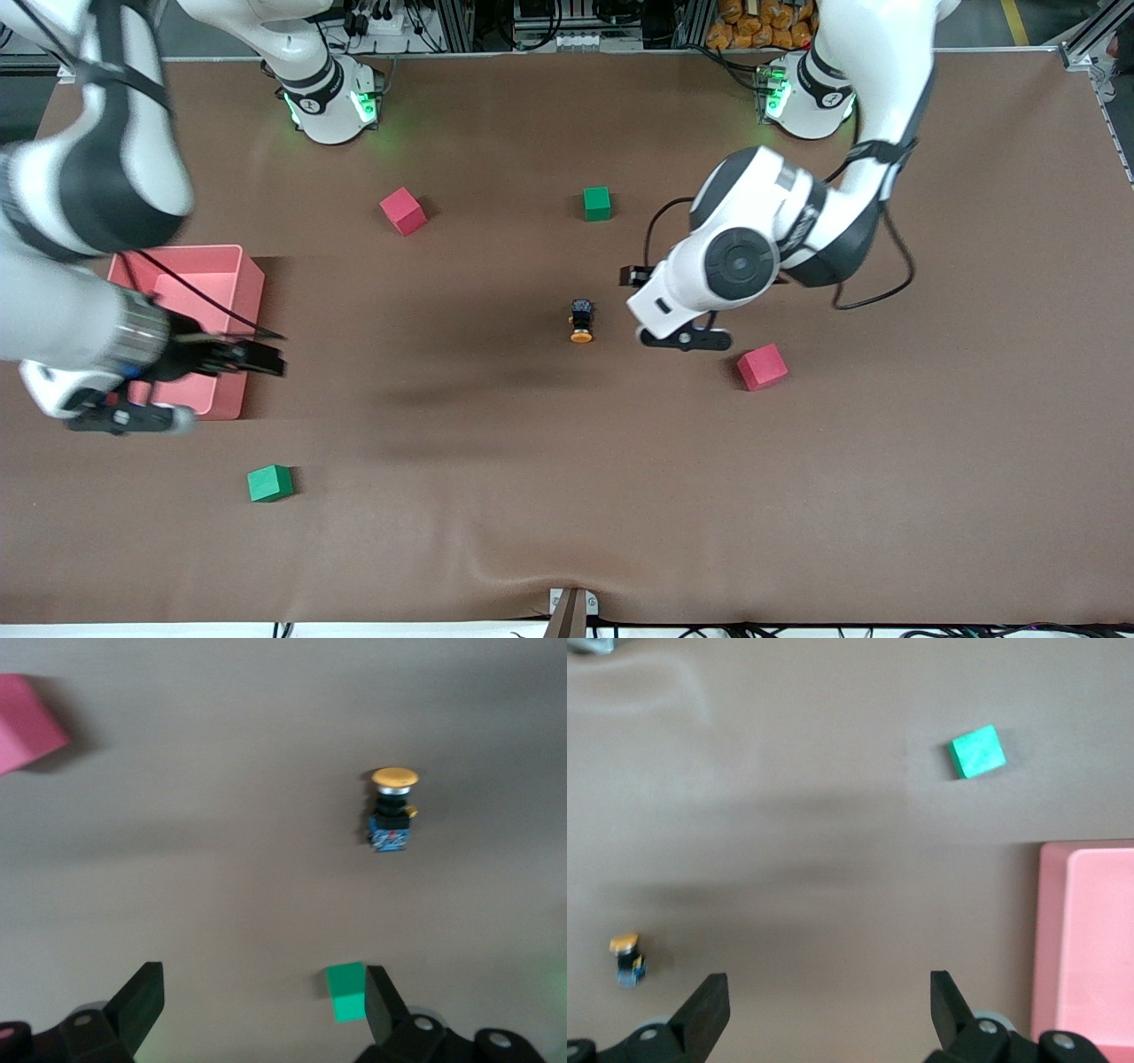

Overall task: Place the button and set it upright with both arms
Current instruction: 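Lower the left gripper over the button while the right gripper withdraws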

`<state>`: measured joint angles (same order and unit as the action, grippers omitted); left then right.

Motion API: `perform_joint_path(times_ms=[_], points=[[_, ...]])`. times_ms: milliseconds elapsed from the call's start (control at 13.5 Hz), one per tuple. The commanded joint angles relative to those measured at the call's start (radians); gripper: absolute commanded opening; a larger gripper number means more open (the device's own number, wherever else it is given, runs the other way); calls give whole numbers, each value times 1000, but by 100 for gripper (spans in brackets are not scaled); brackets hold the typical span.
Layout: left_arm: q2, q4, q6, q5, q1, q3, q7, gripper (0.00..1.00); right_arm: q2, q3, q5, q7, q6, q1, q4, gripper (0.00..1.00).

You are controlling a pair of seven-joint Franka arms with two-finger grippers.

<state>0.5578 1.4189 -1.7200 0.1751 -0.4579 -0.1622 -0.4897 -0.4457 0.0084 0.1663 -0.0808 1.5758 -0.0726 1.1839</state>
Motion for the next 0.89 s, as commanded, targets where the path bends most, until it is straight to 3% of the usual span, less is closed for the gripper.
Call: perform_joint_path(times_ms=[0,221,369,591,812], points=[[92,-72,-83,18,-50,1,-70,100,79,18,-5,56,-31,71,22,100],[163,-77,-182,21,-99,3,-75,100,175,18,-63,42,-181,99,3,100],[203,-92,-202,23,-110,1,-67,100,281,19,-97,41,-210,103,81,100],[251,-120,-222,55,-128,1,-69,100,468,18,-108,41,-142,103,290,100],[283,-121,-263,56,-131,1,-72,100,512,19,-106,41,-102,100,344,100]])
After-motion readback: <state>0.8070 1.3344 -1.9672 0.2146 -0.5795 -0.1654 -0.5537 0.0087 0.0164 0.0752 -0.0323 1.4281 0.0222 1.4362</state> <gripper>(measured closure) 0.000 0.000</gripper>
